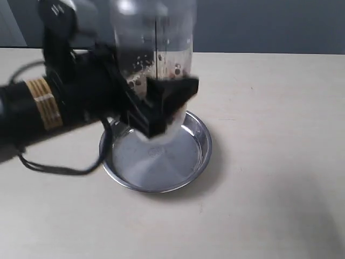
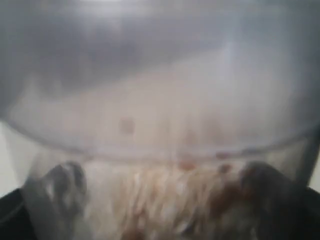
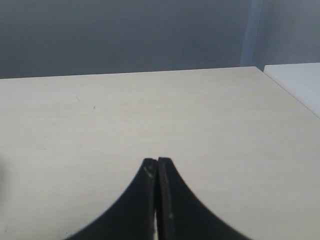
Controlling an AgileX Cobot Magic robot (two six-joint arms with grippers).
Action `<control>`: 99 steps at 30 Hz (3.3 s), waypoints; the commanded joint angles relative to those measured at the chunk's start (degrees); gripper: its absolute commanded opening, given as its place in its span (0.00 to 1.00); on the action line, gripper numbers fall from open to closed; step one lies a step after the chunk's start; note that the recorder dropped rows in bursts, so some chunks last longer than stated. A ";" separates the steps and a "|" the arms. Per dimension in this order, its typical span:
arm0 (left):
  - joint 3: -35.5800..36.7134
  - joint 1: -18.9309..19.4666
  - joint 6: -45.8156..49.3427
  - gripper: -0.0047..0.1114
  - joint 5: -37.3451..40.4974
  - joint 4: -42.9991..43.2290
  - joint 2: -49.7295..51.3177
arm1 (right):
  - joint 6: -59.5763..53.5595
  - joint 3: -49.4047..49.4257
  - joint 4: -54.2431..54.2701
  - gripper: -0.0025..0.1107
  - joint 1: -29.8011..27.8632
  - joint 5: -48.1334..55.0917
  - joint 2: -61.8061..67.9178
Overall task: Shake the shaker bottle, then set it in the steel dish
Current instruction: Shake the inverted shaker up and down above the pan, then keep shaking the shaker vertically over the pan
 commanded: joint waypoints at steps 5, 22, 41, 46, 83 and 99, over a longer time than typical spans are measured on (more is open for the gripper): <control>-5.54 -0.07 3.37 0.04 5.60 -1.71 -3.77 | -0.11 0.07 0.04 0.01 -0.20 -0.76 -0.27; 2.75 -0.07 4.44 0.04 -4.66 -3.98 7.85 | -0.11 0.07 0.04 0.01 -0.20 -0.76 -0.27; 0.17 -0.07 7.16 0.04 4.51 -6.62 6.43 | -0.11 0.07 0.04 0.01 -0.20 -0.76 -0.27; -1.88 -0.07 6.61 0.04 -10.13 -4.80 1.07 | -0.11 0.07 0.04 0.01 -0.20 -0.76 -0.27; 1.96 7.76 28.78 0.04 0.34 -34.19 11.30 | -0.11 0.07 0.04 0.01 -0.20 -0.65 -0.27; -1.59 5.48 -2.53 0.04 4.31 0.11 8.52 | -0.11 0.07 0.04 0.01 -0.20 -0.78 -0.27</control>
